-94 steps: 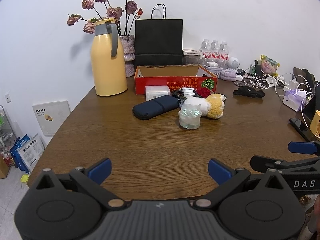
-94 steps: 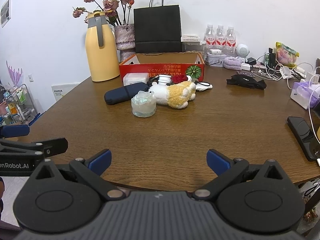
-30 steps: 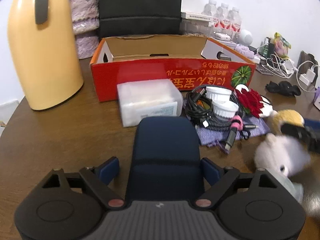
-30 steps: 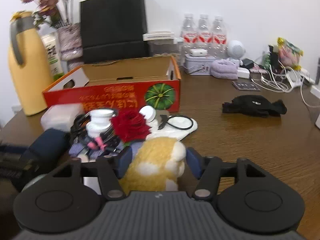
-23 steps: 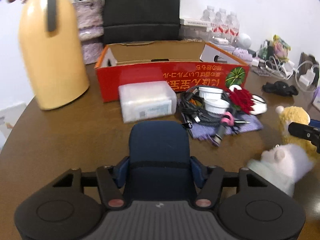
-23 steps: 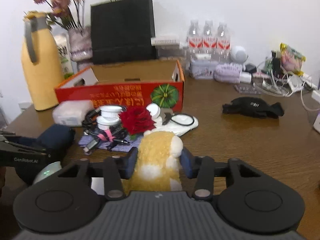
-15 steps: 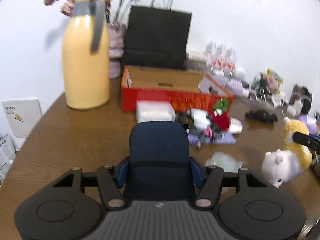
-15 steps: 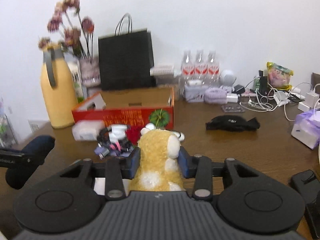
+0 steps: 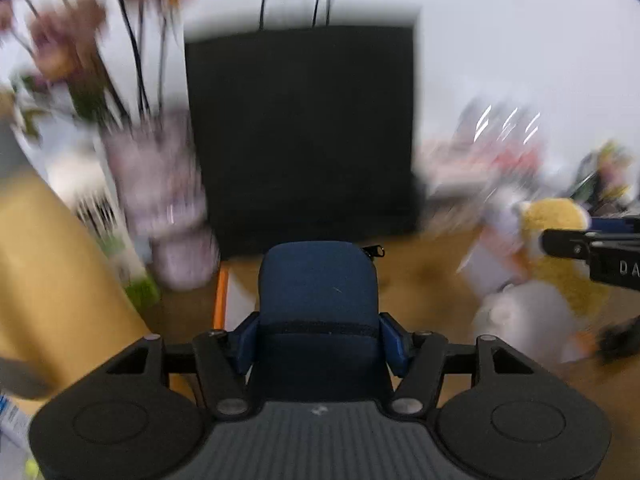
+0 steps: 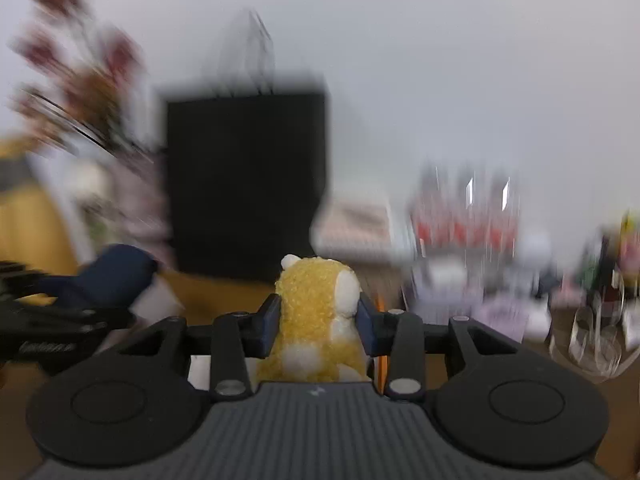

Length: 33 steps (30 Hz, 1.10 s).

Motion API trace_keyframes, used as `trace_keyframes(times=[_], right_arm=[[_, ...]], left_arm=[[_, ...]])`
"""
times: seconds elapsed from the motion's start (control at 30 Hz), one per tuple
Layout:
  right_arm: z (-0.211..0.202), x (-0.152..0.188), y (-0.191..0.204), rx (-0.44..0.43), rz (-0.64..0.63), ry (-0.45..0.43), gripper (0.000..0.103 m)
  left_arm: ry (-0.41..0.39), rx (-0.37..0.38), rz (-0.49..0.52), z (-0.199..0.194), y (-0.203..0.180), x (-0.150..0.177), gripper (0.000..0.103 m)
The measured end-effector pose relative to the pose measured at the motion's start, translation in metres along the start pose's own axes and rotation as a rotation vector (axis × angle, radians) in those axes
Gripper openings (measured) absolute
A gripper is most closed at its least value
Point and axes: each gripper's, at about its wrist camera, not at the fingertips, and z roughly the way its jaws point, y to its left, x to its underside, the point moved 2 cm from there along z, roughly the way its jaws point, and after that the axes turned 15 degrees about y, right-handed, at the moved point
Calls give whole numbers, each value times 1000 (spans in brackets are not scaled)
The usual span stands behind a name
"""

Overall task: Organize objects
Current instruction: 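Carry the glasses case and plush toy into the cardboard box and release both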

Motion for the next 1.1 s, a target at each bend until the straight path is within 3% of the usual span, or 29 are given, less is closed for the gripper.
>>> trace_keyframes(times=[0.1, 0.17, 0.3, 0.47, 0.6, 0.7, 0.8, 0.87, 0.97, 1.1], right_arm=[[75, 6, -3, 49, 44, 184, 39], [100, 22, 0, 71, 19, 246, 41], [115, 32, 6, 121, -35, 302, 64], [67, 8, 12, 149, -72, 181, 94], [-1, -14, 16, 121, -89, 79, 103], [-40, -9, 16, 91, -92, 45, 103], [-67, 22, 14, 43, -81, 35, 103], [-88, 60, 11, -19, -82, 1, 103], [-129, 145, 13, -114, -88, -35, 103], [-188, 266, 23, -148, -136, -63, 103]], left_arm=[[111, -28, -26, 48, 3, 14, 61], [148, -33, -8, 62, 4, 23, 63], [170, -41, -7, 56, 7, 22, 66], [57, -20, -13, -10, 8, 6, 76], [-55, -24, -10, -78, 14, 6, 86], [-81, -22, -16, -111, 12, 27, 89], [-109, -21, -14, -141, 7, 76, 89], [-194, 52, 14, -168, 2, 133, 90], [-261, 182, 34, -205, -6, 232, 96], [-292, 235, 46, -225, -25, 342, 102]])
